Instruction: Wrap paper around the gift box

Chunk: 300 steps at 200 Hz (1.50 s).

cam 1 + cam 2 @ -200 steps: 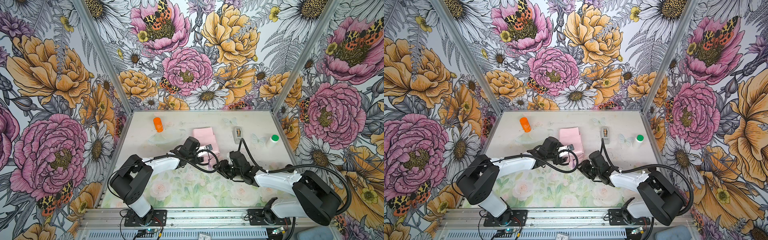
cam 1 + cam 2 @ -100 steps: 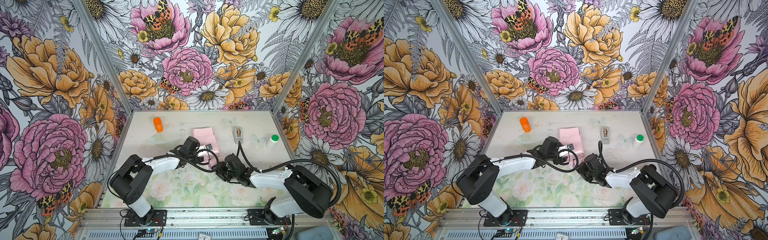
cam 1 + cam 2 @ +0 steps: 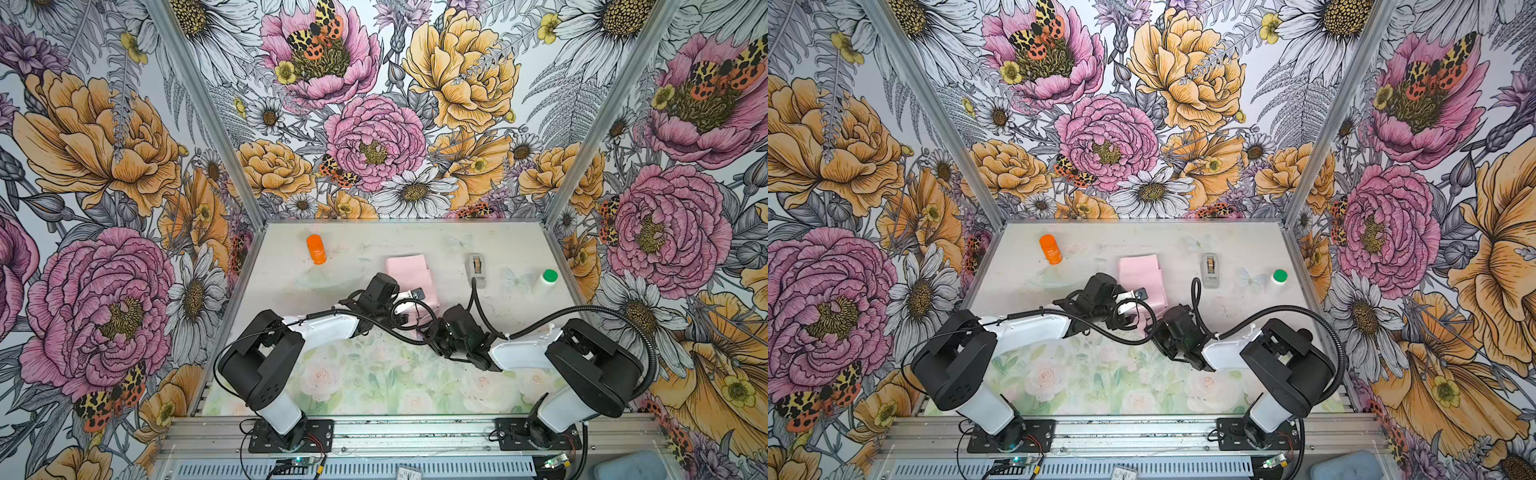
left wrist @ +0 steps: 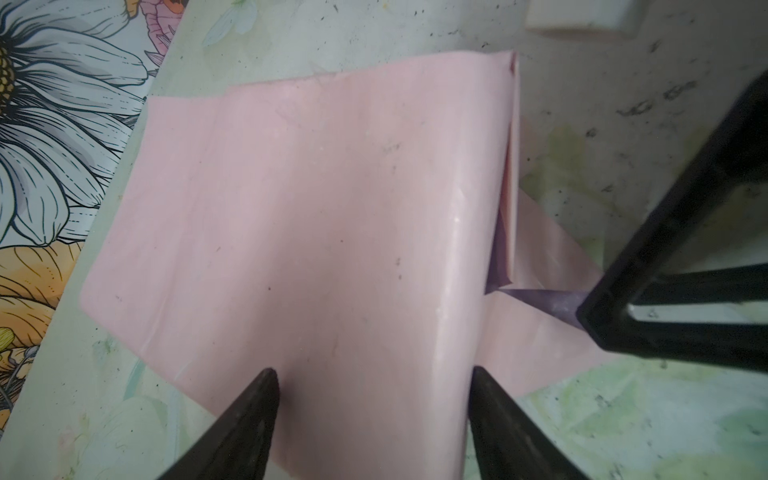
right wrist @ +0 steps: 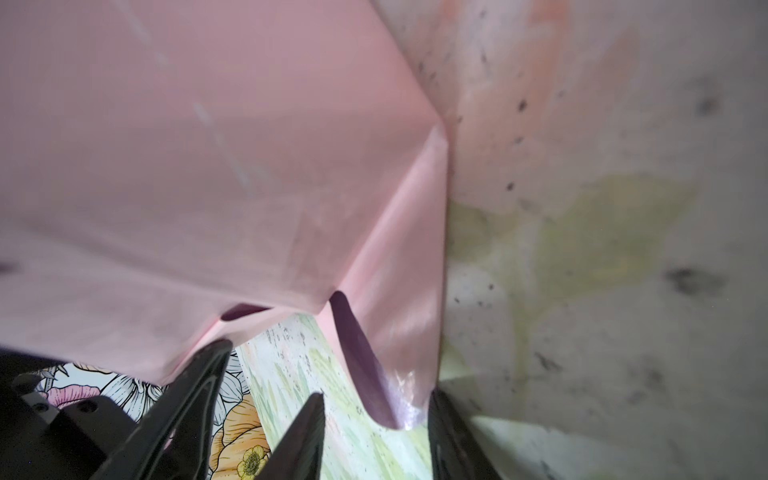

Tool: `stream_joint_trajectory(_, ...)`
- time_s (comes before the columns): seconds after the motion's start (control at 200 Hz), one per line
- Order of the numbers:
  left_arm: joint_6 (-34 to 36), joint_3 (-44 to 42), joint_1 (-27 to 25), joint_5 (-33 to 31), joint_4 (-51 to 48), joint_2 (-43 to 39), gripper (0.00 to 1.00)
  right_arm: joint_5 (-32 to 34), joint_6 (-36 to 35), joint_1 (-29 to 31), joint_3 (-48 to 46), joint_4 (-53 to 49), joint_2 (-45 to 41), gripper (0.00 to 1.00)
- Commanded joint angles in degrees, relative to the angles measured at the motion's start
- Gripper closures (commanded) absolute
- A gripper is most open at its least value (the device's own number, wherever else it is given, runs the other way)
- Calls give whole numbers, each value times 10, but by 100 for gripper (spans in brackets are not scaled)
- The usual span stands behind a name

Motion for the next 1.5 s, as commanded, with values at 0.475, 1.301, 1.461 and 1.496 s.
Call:
stream_joint_trajectory(0.475,-17,-4,5,24,-10,-14,28,28,-40,-2,33,38,22,57)
stream_joint_trajectory(1.301,-23,2,6,25,-12,-12,28,-3,-35,7,28,-37,13,51)
stream_joint_trajectory(1.461,-24,2,7,27,-9,-17,28,-5,-50,3,44,7,41,52)
stream_joint_trajectory(1.496,-24,3,7,28,-9,-17,28,-3,-54,1,46,11,43,52)
